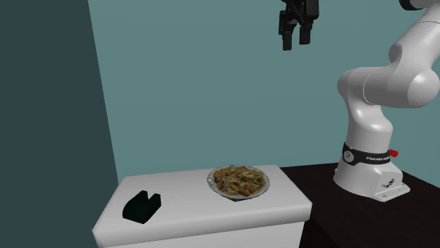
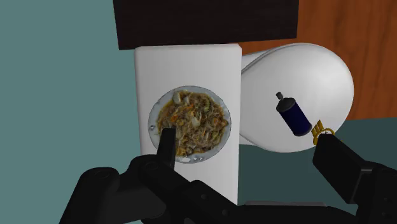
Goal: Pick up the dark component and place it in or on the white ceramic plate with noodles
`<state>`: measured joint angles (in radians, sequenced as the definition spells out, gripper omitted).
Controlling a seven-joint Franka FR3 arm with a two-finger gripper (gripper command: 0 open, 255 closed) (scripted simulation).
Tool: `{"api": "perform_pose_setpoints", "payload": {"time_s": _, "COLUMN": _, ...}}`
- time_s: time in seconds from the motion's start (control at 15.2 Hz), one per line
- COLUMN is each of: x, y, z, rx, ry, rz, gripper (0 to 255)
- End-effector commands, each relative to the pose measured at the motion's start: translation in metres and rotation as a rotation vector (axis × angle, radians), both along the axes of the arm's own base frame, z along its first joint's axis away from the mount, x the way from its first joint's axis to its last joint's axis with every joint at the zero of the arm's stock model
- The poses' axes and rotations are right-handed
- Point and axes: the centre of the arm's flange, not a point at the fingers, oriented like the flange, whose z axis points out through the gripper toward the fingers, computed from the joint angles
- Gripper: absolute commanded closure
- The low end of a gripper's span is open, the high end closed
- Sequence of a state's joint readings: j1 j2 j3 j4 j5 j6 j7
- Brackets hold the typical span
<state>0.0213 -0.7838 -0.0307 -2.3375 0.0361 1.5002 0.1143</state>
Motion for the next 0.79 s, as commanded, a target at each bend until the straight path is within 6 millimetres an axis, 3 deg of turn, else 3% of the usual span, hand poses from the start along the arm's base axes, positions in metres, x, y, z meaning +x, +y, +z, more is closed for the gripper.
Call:
{"api": "perform_pose_setpoints", "payload": {"time_s": 0.0, "x": 0.000, "y": 0.000, "z": 0.000, "rx": 0.000, "ry": 0.000, "rz": 0.000, "gripper": 0}}
{"api": "perform_pose_setpoints", "payload": {"time_s": 0.73, "x": 0.105, "y": 0.029, "z": -0.094, "rx": -0.018, "ry": -0.012, "rz": -0.040, "gripper": 0}}
